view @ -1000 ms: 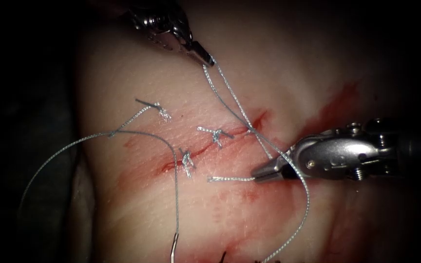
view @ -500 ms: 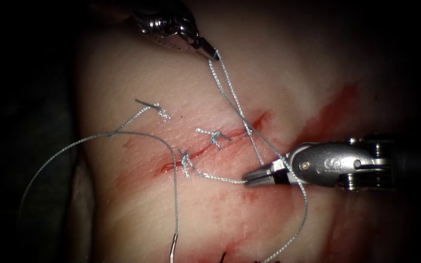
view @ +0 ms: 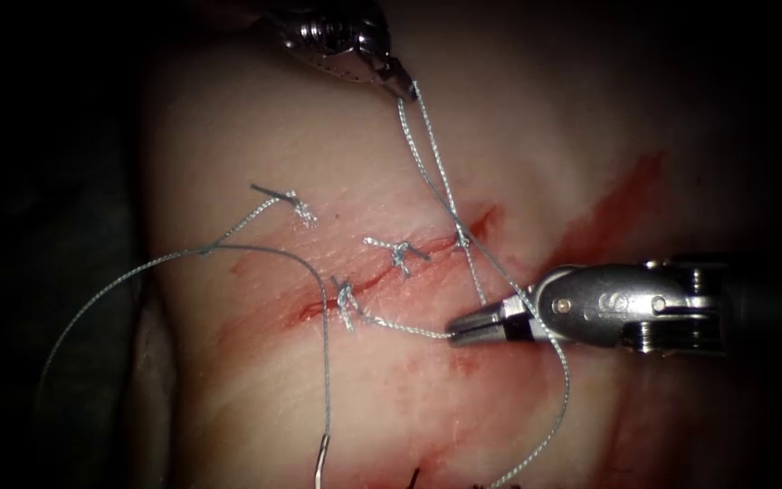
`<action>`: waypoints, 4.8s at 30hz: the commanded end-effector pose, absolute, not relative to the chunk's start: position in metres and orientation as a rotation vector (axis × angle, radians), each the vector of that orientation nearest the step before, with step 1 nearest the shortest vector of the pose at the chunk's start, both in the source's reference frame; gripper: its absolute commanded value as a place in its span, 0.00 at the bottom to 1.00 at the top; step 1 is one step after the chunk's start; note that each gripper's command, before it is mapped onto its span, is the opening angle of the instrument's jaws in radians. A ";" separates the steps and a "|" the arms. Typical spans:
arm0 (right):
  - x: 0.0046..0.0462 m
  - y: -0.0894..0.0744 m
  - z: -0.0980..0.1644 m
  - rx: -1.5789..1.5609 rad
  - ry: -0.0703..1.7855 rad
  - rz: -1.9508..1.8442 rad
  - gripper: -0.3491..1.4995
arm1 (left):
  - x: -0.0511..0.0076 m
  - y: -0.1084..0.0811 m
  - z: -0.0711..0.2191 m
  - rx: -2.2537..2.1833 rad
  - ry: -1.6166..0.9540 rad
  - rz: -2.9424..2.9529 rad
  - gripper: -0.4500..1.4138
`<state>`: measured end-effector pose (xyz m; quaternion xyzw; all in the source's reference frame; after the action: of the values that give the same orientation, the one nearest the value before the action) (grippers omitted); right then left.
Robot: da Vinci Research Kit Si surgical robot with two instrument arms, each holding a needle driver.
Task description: Wound Closure
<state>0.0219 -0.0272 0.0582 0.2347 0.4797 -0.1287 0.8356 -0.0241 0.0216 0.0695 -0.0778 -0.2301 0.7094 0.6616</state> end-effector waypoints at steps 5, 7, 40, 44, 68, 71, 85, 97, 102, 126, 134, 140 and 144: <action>0.0226 -0.028 0.059 0.507 1.012 -0.274 0.00 | -0.0246 0.022 0.070 -0.185 -0.485 1.610 0.00; 0.0226 -0.029 0.059 0.511 1.015 -0.274 0.00 | -0.0246 0.022 0.070 -0.180 -0.439 1.633 0.00; 0.0224 -0.030 0.060 0.545 1.009 -0.263 0.00 | -0.0250 0.023 0.069 -0.120 -0.266 1.697 0.00; 0.0226 -0.030 0.059 0.467 1.025 -0.224 0.00 | -0.0250 0.023 0.069 -0.107 -0.276 1.698 0.00; 0.0196 -0.023 0.053 0.126 1.124 -0.071 0.82 | -0.0271 0.009 0.063 -0.223 -1.077 1.625 0.00; 0.0184 -0.022 0.052 0.137 1.126 -0.055 0.77 | -0.0262 0.007 0.062 -0.260 -1.155 1.584 0.00; 0.0099 -0.019 0.050 0.204 1.118 0.074 0.76 | -0.0236 0.007 0.061 -0.358 -1.246 1.547 0.00; 0.0118 -0.009 0.047 0.058 1.050 0.171 0.66 | -0.0234 0.008 0.061 -0.393 -1.279 1.509 0.00; 0.0160 -0.009 0.049 0.010 1.051 0.122 0.83 | -0.0237 0.007 0.061 -0.412 -1.287 1.497 0.00; 0.0272 -0.011 0.055 0.027 1.067 0.123 0.77 | -0.0238 0.007 0.060 -0.407 -1.313 1.478 0.00; 0.0294 -0.012 0.056 0.028 1.070 0.155 0.77 | -0.0239 0.007 0.060 -0.408 -1.318 1.476 0.00; 0.0303 -0.012 0.056 0.027 1.066 0.166 0.73 | -0.0243 0.007 0.060 -0.412 -1.323 1.468 0.00; 0.0305 -0.012 0.057 0.025 1.064 0.171 0.63 | -0.0246 0.007 0.060 -0.413 -1.326 1.464 0.00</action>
<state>0.0297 -0.0122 0.0565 0.0124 0.5058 0.0823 0.8586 -0.0241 0.0068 0.0591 -0.1731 -0.5563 0.6139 0.5326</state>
